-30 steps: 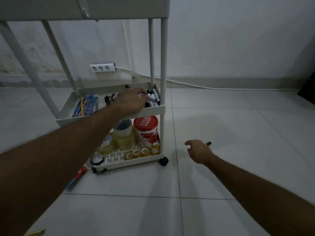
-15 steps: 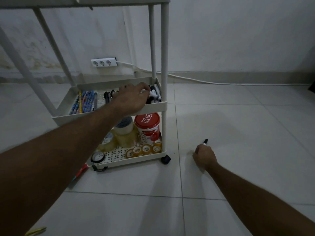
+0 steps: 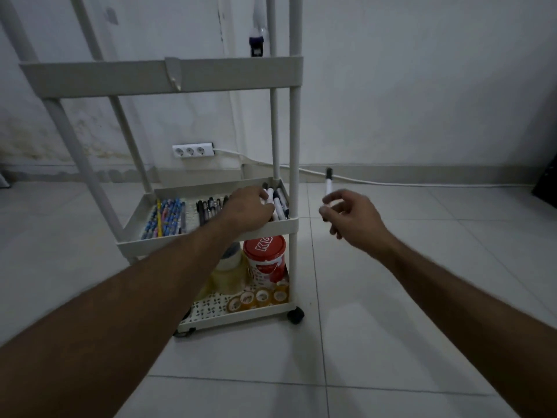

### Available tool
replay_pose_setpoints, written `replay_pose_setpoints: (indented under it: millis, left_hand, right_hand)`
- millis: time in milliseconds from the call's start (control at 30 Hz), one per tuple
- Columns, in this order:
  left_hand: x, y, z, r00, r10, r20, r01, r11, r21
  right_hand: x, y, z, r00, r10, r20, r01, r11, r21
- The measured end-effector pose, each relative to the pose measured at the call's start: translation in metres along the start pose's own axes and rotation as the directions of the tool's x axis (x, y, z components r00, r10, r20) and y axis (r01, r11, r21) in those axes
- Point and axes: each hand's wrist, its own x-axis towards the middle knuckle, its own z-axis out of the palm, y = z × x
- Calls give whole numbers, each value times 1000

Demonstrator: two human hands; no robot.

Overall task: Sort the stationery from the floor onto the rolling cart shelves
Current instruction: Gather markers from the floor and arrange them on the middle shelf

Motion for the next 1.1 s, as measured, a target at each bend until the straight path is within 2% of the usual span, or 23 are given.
replay_pose_setpoints:
  millis: [167,300,367,600,800,967,1100]
  left_hand:
    - [-7,3,-5,1000,1,29,-1,1000,3]
    - [-12,0,-9,998,24,50,-24,1000,-7]
    - [-15,-4,-9,998,46,53,-46,999,-2]
    - [-20,-8,-7,992,92,83,-98,993,73]
    - [-16,16,-8,975,157,160,-157,988,-10]
    - [-11,19,-6,976,114,184,-126,991,55]
    - [-11,10,-2,978,101,181,-114,991,64]
  right_hand:
    - [45,-48,-1,986,-45,161,48,999,-15]
    - [59,-63,16,935,66,348,-28,993,-113]
    - [56,-63,24,911,114,397,-60,988,-146]
    - [39,-61,30,949,50,311,-11,992,-126]
    - [32,-58,35,952,119,283,-109,993,-51]
    - [34,-47,37,955,132,267,-125,991,-43]
    - [29,-32,37,982,112,150,-111,994,-12]
